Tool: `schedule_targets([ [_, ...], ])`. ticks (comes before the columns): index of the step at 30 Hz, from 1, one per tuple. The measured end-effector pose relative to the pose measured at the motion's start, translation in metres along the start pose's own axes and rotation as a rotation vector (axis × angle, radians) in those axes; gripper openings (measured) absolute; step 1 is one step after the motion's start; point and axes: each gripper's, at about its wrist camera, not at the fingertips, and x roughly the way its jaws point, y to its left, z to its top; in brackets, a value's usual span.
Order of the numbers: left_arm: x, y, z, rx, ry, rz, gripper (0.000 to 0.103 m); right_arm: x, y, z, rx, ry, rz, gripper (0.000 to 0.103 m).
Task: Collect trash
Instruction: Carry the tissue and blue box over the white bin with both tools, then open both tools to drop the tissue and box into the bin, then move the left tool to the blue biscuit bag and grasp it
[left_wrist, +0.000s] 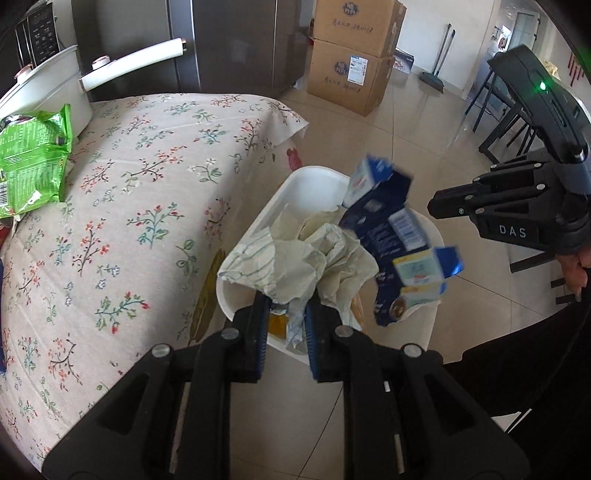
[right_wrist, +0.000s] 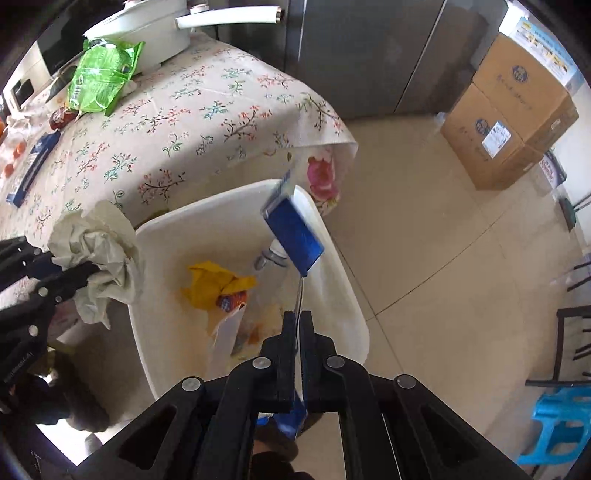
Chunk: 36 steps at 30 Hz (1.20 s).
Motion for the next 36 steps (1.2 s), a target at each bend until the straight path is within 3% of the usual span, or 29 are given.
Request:
schedule_targets([
  [2, 0.005, -0.003, -0.003, 0.011, 0.008, 0.002, 0.02, 0.0, -0.004, -0.001, 0.021, 0.004, 0.01, 0.023],
  [4, 0.008, -0.006, -0.005, 0.02, 0.015, 0.002, 0.02, -0.003, -0.007, -0.003, 0.034, -0.01, 0.008, 0.045],
  [6, 0.012, -0.007, -0.005, 0.03, 0.019, 0.005, 0.02, -0.007, -0.009, -0.005, 0.042, -0.026, 0.01, 0.05],
  [12, 0.017, -0.009, -0.006, 0.046, 0.017, -0.007, 0.024, -0.009, -0.017, -0.006, 0.071, -0.035, 0.021, 0.052],
  [15, 0.016, -0.009, -0.006, 0.053, 0.01, -0.007, 0.042, -0.01, -0.019, -0.006, 0.085, -0.036, 0.025, 0.054],
  [17, 0.013, -0.008, -0.007, 0.052, -0.003, 0.006, 0.062, -0.011, -0.02, -0.005, 0.09, -0.042, 0.027, 0.056],
  [23, 0.003, 0.0, -0.006, 0.038, -0.02, 0.023, 0.075, -0.017, -0.017, 0.0, 0.092, -0.064, 0.038, 0.06],
  [36, -0.031, 0.053, -0.015, -0.077, -0.036, 0.132, 0.086, -0.029, 0.007, 0.021, 0.068, -0.102, 0.044, 0.069],
])
